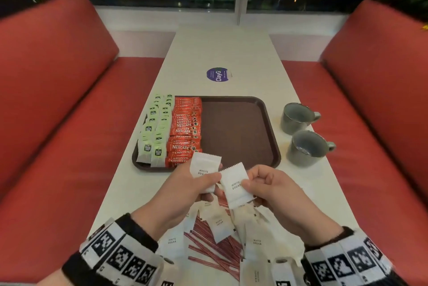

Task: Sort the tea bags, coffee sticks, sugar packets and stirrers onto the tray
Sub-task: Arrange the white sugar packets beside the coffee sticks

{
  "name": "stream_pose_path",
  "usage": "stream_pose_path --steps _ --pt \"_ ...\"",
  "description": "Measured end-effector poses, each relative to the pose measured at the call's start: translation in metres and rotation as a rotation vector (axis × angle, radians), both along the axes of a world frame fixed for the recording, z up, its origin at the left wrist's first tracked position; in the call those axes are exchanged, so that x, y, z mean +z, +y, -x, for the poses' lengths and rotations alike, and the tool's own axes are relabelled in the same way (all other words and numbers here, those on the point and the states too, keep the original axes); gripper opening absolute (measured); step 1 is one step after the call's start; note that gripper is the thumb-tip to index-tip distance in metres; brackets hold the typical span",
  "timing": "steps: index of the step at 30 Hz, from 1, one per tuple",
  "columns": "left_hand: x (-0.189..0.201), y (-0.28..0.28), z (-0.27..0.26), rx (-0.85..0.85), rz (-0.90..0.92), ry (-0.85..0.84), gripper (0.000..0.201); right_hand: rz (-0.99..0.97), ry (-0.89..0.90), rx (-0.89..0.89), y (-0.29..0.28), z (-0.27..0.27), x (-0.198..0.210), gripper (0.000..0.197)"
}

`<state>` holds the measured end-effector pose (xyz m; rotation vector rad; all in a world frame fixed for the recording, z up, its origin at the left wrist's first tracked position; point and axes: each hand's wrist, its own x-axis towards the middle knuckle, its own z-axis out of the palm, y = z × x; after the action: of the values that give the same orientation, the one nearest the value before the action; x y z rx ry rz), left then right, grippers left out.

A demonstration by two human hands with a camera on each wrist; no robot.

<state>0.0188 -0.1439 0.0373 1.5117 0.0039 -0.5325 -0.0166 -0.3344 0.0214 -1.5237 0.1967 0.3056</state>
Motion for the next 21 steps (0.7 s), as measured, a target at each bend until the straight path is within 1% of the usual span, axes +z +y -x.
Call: stream_pose_path --steps 4,6,8,10,12,15,17,19,21 --pt "-0.001 0.001 -0.009 0.054 0.059 0.044 0.014 0.031 -0.019 0.044 0.000 -0.011 0.002 0.017" --pt "-0.003 0.002 -0.016 0.113 0.136 0.100 0.014 0.015 -0.002 0.041 -0.001 -0.017 0.001 0.020" --pt "-0.005 0.004 -0.022 0.133 0.166 0.124 0.013 -0.017 0.018 0.029 0.000 -0.024 0.001 0.019" --pt "-0.008 0.006 -0.027 0.075 0.113 0.083 0.008 -0.035 0.031 0.017 0.002 -0.032 0.000 0.019" --pt "-0.011 0.007 -0.033 0.019 0.024 0.036 0.013 -0.027 0.031 0.019 0.005 -0.040 -0.001 0.021" --pt "-0.015 0.010 -0.047 0.010 -0.075 0.009 0.017 0.133 0.003 0.090 0.008 -0.056 0.001 0.026" --pt "-0.019 0.011 -0.058 0.037 -0.067 0.029 0.016 0.238 0.005 0.142 0.005 -0.073 0.005 0.028" --pt "-0.023 0.012 -0.066 0.139 -0.007 0.102 0.012 0.293 0.006 0.146 0.001 -0.098 0.011 0.027" --pt "-0.024 0.015 -0.073 0.278 0.089 0.232 0.011 0.372 -0.050 0.077 -0.002 -0.135 0.011 0.029"
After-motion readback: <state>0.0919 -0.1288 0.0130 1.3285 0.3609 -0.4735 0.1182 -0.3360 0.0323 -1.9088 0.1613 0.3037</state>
